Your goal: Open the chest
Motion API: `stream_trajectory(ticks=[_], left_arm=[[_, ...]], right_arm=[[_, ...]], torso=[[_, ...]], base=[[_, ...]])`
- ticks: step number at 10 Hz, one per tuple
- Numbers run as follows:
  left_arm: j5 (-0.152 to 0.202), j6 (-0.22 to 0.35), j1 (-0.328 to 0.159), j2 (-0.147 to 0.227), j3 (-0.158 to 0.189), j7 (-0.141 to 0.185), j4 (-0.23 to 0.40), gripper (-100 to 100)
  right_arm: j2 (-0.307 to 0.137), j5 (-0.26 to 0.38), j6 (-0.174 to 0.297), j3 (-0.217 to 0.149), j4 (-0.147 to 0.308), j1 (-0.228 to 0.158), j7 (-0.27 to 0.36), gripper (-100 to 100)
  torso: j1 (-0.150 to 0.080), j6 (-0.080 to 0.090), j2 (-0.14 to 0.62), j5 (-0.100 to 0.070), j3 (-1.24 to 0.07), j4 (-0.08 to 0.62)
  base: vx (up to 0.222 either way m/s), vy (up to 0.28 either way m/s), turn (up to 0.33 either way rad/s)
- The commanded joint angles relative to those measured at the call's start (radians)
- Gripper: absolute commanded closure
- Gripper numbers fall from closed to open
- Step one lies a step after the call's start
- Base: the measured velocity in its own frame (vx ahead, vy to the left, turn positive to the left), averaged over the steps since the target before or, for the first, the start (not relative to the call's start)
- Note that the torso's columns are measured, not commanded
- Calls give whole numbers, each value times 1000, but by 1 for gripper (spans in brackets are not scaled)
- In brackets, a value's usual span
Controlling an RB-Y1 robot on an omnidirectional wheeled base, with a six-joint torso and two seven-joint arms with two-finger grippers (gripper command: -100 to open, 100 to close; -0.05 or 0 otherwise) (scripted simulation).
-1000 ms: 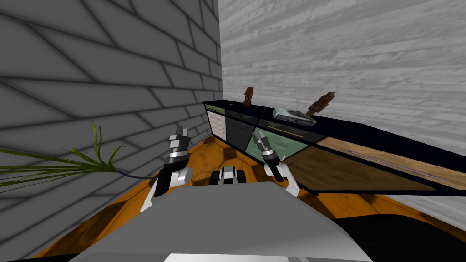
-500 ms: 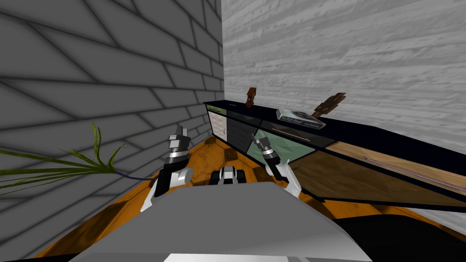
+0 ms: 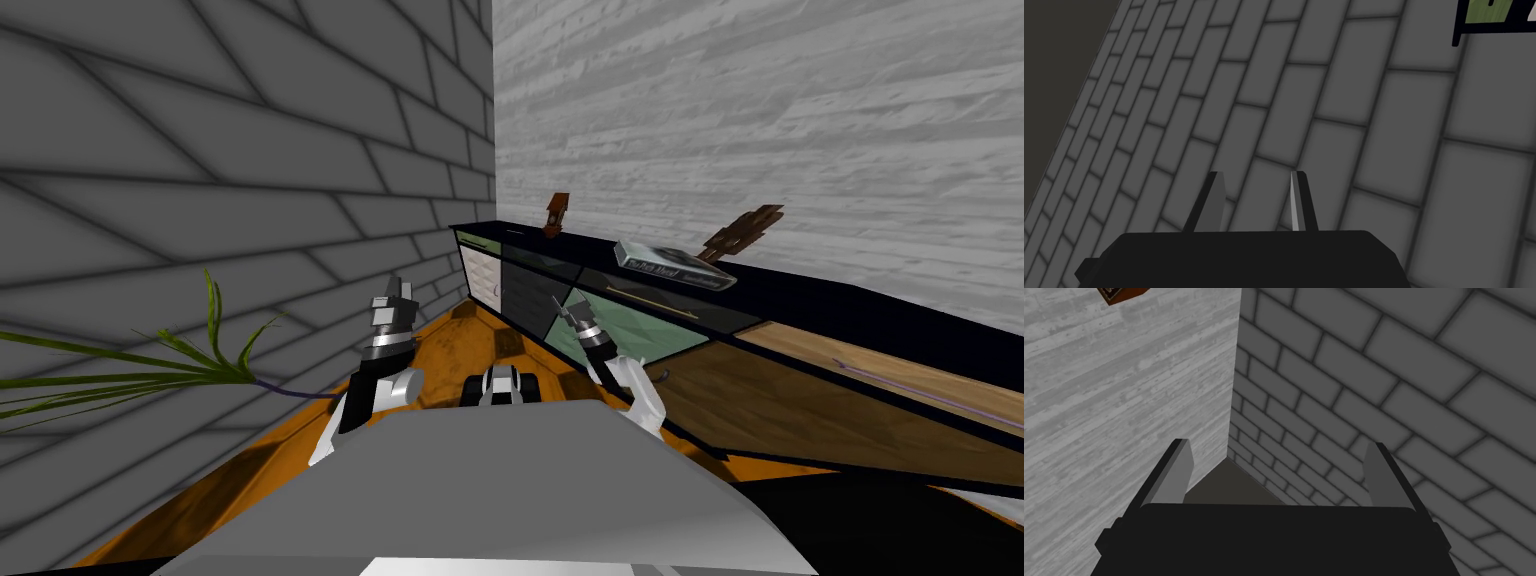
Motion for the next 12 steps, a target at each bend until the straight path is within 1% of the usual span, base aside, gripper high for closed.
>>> stream_trajectory(ticks=[1, 2, 3, 4, 5, 7, 8, 10, 11, 12], left_arm=[[0, 0, 0, 0, 0, 0, 0, 0], [0, 0, 0, 0, 0, 0, 0, 0], [0, 0, 0, 0, 0, 0, 0, 0], [0, 0, 0, 0, 0, 0, 0, 0], [0, 0, 0, 0, 0, 0, 0, 0], [0, 0, 0, 0, 0, 0, 0, 0], [0, 0, 0, 0, 0, 0, 0, 0], [0, 0, 0, 0, 0, 0, 0, 0], [0, 0, 0, 0, 0, 0, 0, 0], [0, 0, 0, 0, 0, 0, 0, 0]], right_arm=[[-17, 73, 17, -20, 16, -6, 35, -100], [-30, 109, 30, -31, 26, -10, 57, -100], [-30, 119, 30, -31, 26, -10, 57, -100], [-44, 160, 43, -42, 36, -15, 78, -100], [-44, 166, 43, -42, 36, -15, 78, -100], [-73, 239, 69, -64, 57, -24, 121, -100], [-73, 257, 69, -64, 57, -24, 121, -100], [-104, 326, 94, -84, 77, -33, 161, -100], [-104, 344, 94, -84, 77, -33, 161, -100], [-119, 379, 106, -94, 86, -37, 181, -100]], torso=[[0, 0, -1, 0, -1, 0], [0, 0, 0, 0, 0, 0], [0, 0, 1, 0, 0, 0], [0, 0, 2, 0, 1, 0], [-1, 0, 1, 0, 1, 0], [1, 0, 0, 0, 0, 0], [1, 0, -1, 0, -1, 0], [0, 0, 1, 0, 0, 0], [0, 0, 0, 0, 0, 0], [0, 0, 1, 0, 1, 0]], base=[[71, 16, 21], [69, 16, 33], [58, 11, 30], [65, 3, 47], [55, 7, 26], [74, 28, 56], [70, 17, 23], [77, 17, 55], [67, 7, 26], [64, 10, 40]])
